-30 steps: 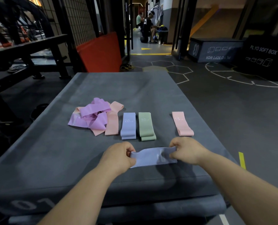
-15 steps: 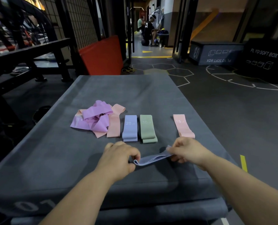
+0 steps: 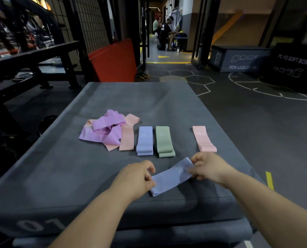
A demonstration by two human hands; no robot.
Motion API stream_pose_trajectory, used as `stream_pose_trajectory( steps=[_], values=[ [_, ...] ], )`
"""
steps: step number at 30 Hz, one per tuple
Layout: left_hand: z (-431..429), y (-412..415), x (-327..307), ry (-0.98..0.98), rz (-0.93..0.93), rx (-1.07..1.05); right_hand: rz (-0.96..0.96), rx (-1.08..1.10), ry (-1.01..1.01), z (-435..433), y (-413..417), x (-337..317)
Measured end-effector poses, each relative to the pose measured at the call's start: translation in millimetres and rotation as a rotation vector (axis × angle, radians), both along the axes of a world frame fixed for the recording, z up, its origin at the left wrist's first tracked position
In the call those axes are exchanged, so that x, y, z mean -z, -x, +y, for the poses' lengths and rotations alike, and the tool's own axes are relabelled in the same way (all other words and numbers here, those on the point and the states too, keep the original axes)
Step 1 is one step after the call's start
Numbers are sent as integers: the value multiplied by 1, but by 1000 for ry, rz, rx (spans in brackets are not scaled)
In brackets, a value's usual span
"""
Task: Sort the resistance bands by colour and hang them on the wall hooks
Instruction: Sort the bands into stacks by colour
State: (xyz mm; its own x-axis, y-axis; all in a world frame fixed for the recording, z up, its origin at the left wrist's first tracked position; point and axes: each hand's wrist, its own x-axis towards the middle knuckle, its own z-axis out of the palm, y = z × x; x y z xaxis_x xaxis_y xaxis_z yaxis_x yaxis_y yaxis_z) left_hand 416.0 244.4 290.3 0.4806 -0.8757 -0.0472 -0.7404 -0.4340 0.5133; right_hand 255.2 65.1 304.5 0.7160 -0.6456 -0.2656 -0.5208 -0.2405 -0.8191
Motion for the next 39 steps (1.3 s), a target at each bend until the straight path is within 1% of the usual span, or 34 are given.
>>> stream_pose_trajectory(
  steps=[5, 7, 10, 14, 23, 29, 36, 39],
  values=[
    [-2, -1, 1, -2, -14, -24, -176, 34, -134, 6, -2, -5],
    [-3, -1, 1, -13, 7, -7, -230, 36, -126, 8, -4, -5],
    [-3, -1, 1, -41, 24, 6, -288, 46, -52, 11, -9, -4],
    [-2, -3, -1, -78, -32, 12, -415, 102, -73, 16, -20, -6],
    [7, -21, -15, 0, 166, -84, -535, 262, -97, 16, -58, -14],
    [-1, -34, -15, 107, 323, -231, -498, 284, -4, 4, -108, -18],
    [-16, -53, -18, 269, 432, -392, -318, 197, 261, -17, -178, -20],
    [-23, -58, -18, 300, 441, -435, -247, 145, 323, -26, -195, -20]
  ],
)
